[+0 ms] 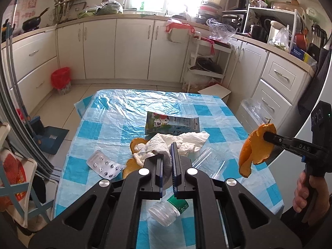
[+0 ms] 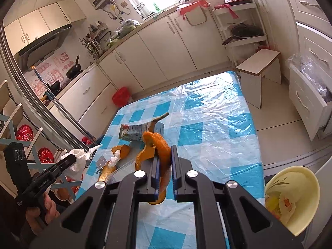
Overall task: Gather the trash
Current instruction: 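Carry the tissue and orange peel over the yellow bucket with both tools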
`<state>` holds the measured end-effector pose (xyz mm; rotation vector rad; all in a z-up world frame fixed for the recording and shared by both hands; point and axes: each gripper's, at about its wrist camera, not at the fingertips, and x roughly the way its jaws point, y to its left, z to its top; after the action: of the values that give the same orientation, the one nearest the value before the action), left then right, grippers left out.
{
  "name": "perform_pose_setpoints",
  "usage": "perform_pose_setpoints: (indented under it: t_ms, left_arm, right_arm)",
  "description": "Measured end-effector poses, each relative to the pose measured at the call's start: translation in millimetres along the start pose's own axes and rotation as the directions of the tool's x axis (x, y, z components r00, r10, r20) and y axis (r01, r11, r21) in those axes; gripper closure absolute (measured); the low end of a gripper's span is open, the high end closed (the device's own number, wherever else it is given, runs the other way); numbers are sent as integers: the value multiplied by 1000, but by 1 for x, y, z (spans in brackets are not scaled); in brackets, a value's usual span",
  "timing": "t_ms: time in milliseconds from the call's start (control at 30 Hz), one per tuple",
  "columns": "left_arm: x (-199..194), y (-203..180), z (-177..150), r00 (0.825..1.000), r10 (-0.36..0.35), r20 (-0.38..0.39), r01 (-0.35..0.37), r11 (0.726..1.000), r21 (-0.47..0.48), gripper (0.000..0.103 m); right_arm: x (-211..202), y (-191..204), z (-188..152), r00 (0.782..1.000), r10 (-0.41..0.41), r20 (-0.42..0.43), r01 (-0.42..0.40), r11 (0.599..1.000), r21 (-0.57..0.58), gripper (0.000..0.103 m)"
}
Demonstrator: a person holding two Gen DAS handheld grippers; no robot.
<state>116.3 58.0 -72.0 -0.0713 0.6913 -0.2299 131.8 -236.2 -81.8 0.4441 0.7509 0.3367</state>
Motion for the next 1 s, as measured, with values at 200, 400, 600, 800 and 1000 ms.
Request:
perform_pose_setpoints:
  t_ms: [200, 400, 600, 800, 1000]
  left_arm:
    - [2, -8, -1, 1000, 3, 1, -4, 1000, 27, 97]
    - [3, -10, -1, 1000, 22, 5, -22, 999, 41, 97]
    - [3, -12, -3, 1000, 25, 12, -25, 999, 42, 97]
    - [3, -18, -5, 1000, 20, 18, -21, 998, 57, 97]
    - [0, -24, -5, 999, -14, 39, 12, 998, 59, 97]
  right_arm:
    - [0, -6, -7, 1000, 0, -13, 0, 1000, 1, 93]
    - [1, -4, -10, 1000, -5, -11, 5, 1000, -13, 93]
    - [1, -7, -14, 1000, -31, -2, 31, 999, -11, 93]
    - [-6, -15, -12, 998, -51, 32, 50, 999, 17, 93]
    - [-21, -28, -12, 996, -65, 63, 63, 997, 37, 93]
